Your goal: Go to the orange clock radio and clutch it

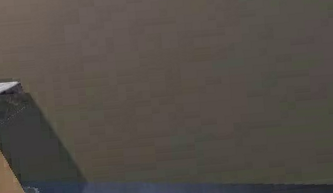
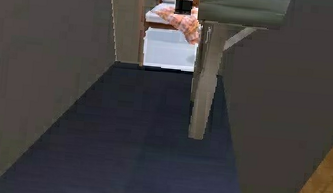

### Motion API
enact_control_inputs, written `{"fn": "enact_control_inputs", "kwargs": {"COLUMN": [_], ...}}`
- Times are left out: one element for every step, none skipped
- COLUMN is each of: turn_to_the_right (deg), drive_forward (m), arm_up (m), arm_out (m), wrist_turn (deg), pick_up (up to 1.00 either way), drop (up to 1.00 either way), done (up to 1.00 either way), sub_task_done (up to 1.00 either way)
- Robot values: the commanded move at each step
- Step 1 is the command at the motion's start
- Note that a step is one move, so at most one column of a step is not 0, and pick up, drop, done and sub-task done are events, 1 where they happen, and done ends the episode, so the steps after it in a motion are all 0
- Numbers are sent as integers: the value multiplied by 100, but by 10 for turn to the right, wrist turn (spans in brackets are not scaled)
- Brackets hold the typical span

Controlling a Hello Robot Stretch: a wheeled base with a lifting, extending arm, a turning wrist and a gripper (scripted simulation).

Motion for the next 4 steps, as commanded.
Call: {"fn": "enact_control_inputs", "kwargs": {"turn_to_the_right": [60, 0, -240, 0], "drive_forward": [0, 45, 0, 40], "arm_up": [0, 0, 0, 0], "arm_out": [0, 0, 0, 0], "wrist_turn": [0, 0, 0, 0], "pick_up": [0, 0, 0, 0], "drop": [0, 0, 0, 0], "done": [0, 0, 0, 0], "sub_task_done": [0, 0, 0, 0]}}
